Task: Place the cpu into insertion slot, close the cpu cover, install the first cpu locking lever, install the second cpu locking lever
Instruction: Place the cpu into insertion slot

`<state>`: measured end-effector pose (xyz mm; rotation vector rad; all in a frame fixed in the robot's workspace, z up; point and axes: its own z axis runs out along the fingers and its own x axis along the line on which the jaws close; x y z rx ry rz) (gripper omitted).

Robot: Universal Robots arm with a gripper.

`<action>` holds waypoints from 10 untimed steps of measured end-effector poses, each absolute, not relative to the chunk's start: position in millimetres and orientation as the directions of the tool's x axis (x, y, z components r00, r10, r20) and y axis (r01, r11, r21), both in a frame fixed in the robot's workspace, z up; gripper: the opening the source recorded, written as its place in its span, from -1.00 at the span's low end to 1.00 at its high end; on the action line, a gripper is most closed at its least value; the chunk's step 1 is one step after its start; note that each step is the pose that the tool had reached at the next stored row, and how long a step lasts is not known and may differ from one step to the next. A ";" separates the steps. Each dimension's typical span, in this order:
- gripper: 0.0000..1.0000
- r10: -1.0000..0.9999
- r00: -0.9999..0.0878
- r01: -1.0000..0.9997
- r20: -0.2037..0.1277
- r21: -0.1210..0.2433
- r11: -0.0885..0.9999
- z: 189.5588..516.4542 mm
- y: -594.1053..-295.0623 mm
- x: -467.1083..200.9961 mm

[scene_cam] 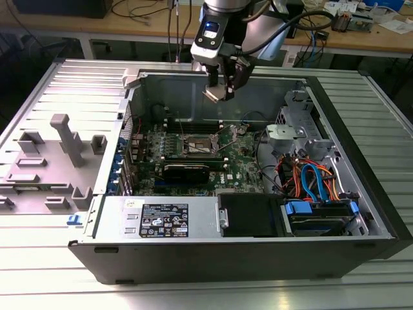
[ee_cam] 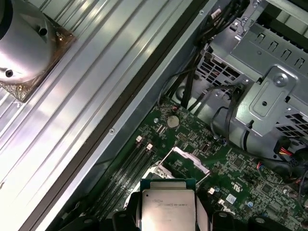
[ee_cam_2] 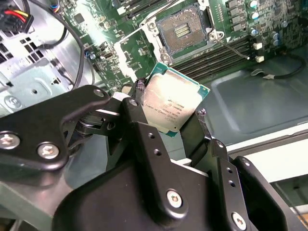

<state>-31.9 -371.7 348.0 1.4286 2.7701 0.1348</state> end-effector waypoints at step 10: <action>0.08 0.837 -0.548 0.835 0.020 0.086 0.544 347.4 -371.7 -31.9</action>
